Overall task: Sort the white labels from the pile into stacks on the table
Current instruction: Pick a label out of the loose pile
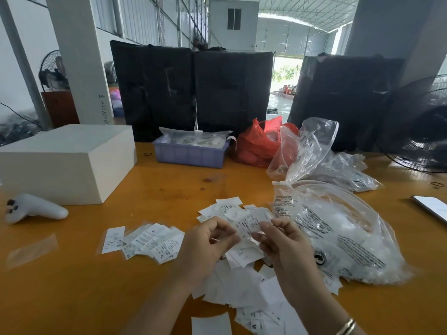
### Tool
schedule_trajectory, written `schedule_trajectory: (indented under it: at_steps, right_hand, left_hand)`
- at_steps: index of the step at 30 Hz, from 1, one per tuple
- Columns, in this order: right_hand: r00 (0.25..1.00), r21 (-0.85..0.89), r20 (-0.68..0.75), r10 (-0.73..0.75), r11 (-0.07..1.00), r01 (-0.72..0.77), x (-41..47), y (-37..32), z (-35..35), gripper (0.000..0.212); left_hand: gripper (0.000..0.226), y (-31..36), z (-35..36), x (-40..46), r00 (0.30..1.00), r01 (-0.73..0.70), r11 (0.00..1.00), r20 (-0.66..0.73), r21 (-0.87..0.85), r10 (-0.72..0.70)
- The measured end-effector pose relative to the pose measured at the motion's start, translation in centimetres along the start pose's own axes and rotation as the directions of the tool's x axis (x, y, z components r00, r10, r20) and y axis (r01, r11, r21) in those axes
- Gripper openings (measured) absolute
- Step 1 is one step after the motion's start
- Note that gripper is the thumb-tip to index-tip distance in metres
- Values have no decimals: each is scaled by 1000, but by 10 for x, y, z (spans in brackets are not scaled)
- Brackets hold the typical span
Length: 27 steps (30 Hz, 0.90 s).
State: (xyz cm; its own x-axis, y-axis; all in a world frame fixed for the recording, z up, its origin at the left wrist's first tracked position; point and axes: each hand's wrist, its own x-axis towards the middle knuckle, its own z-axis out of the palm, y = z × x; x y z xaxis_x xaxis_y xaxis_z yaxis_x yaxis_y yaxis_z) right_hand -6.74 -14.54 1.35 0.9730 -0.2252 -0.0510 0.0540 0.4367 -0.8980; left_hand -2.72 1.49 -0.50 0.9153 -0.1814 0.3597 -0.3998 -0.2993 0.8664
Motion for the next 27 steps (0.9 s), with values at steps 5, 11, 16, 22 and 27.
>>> schedule_trajectory:
  at_steps: [5, 11, 16, 22, 27]
  right_hand:
    - [1000, 29, -22, -18, 999, 18, 0, 5, 1, 21]
    - [1000, -139, 7, -18, 990, 19, -2, 2, 4, 17]
    - [997, -240, -21, -68, 969, 60, -4, 2, 5, 15]
    - [984, -422, 14, -177, 891, 166, -5, 3, 6, 17]
    - [968, -562, 85, -235, 791, 242, -8, 4, 8, 16]
  left_hand:
    - [15, 0, 1, -1, 1000, -2, 1000, 6, 0, 2]
    - [18, -2, -1, 1, 1000, 27, 998, 4, -61, -26]
    - [18, -1, -1, 1, 999, 30, 994, 33, -103, -27]
    - [18, -2, -1, 1, 999, 32, 996, 41, -79, -29]
    - [20, 0, -3, 1, 1000, -18, 999, 22, -26, 19]
